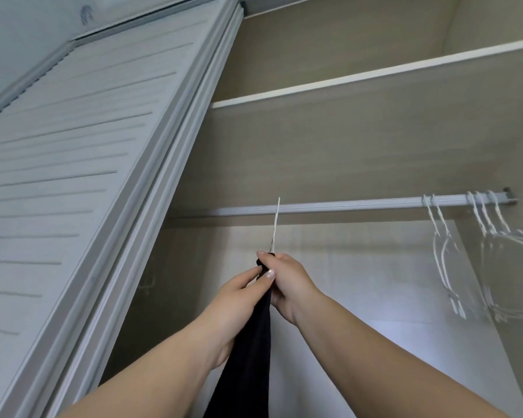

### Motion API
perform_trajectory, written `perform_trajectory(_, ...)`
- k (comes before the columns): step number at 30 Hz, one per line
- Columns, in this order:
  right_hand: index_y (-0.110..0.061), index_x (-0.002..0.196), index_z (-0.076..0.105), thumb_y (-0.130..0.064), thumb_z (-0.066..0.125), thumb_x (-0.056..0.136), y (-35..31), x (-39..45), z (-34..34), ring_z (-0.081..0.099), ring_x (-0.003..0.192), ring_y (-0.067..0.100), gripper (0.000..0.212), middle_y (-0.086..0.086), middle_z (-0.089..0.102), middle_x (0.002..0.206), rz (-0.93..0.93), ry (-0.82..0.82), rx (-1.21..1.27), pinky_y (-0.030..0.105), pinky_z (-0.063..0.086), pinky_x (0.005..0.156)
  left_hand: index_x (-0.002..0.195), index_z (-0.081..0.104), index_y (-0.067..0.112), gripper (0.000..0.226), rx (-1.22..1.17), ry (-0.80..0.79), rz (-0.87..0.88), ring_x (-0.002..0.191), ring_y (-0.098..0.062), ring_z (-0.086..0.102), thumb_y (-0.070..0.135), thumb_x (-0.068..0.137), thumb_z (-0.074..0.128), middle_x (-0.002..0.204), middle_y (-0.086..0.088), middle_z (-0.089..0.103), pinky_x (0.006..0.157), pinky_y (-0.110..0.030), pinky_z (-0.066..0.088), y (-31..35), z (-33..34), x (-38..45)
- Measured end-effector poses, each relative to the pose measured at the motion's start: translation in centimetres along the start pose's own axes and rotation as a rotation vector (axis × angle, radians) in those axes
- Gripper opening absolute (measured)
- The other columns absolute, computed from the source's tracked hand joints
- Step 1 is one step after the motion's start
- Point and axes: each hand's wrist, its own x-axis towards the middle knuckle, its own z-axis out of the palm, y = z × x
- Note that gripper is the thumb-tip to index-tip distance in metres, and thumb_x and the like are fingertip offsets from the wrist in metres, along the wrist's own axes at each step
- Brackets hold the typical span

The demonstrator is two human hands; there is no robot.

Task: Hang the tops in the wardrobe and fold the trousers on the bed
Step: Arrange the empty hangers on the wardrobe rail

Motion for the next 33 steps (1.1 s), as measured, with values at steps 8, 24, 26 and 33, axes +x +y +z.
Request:
perform_trajectory(8,-0.012,0.080,0.050,-0.023,0.060,0.092,-0.2,7.0,1.8,0.054,0.065,0.016,0.020,0.004,0.051,0.071,-0.052,0.022,-0.096,0.026,0.050,0.061,0.116,0.068,0.030,0.025,0.035,0.061,0.101,0.113,-0.020,0.062,0.035,0.096,0.053,0.113,0.000,0.070,0.107,-0.042,0.041,0.4,-1.6,4.7)
perform_trajectory(24,-0.006,0.085,0.055,-0.020,0.061,0.091,3.0,13.6,4.3,0.054,0.061,0.017,0.017,0.006,0.052,0.072,0.011,0.015,-0.131,0.025,0.047,0.057,0.110,0.068,0.017,0.030,0.170,0.254,0.089,0.104,-0.024,0.064,0.017,0.099,0.040,0.103,-0.007,0.071,0.102,-0.045,0.044,-1.5,-3.9,9.3)
perform_trajectory(26,-0.007,0.080,0.055,-0.022,0.062,0.090,3.7,13.5,4.8,0.057,0.062,0.019,0.020,0.007,0.056,0.071,0.022,0.017,-0.151,0.024,0.046,0.055,0.104,0.069,0.015,0.030,0.152,0.289,0.082,0.101,-0.027,0.065,0.016,0.097,0.040,0.100,-0.010,0.071,0.100,-0.047,0.046,-1.6,-4.2,9.3)
perform_trajectory(33,-0.011,0.071,0.054,-0.034,0.063,0.089,3.9,12.4,5.9,0.059,0.060,0.017,0.030,0.004,0.058,0.065,0.004,0.011,-0.146,0.018,0.045,0.049,0.087,0.069,0.015,0.029,0.128,0.371,0.063,0.095,-0.029,0.066,0.025,0.096,0.043,0.092,-0.011,0.072,0.095,-0.048,0.049,-1.2,-4.8,8.4)
